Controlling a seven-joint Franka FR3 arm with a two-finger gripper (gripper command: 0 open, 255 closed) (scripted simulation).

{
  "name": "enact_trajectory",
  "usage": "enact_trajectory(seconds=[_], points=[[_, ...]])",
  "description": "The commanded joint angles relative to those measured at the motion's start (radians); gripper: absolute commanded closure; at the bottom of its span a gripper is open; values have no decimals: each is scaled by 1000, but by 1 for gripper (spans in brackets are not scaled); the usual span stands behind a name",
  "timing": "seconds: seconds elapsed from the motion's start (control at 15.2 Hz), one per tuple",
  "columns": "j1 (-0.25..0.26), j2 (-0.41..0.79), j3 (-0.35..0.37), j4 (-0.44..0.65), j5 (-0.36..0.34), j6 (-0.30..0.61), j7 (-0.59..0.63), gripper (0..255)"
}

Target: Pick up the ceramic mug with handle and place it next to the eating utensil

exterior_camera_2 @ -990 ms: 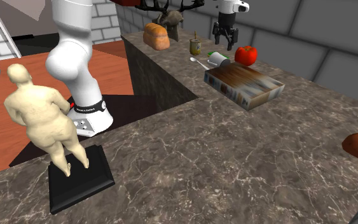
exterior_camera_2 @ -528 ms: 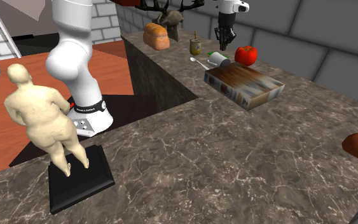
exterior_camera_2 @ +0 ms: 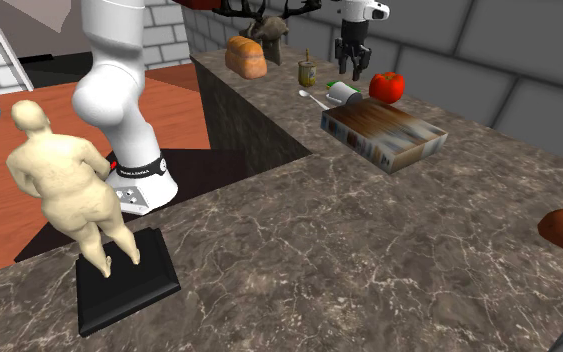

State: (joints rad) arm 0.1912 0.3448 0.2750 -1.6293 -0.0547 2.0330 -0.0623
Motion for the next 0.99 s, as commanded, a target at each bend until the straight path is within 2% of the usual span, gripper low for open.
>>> enact_trajectory(seconds=[0.0,0.26,0.53,0.92], points=[[37,-24,-12,-63,-20,47,163,0],[150,-26,-45,-135,-95,109,591,0],[276,49,-86,-91,-170,101,1016,0],[284,88,-98,-106,-184,151,1045,0]])
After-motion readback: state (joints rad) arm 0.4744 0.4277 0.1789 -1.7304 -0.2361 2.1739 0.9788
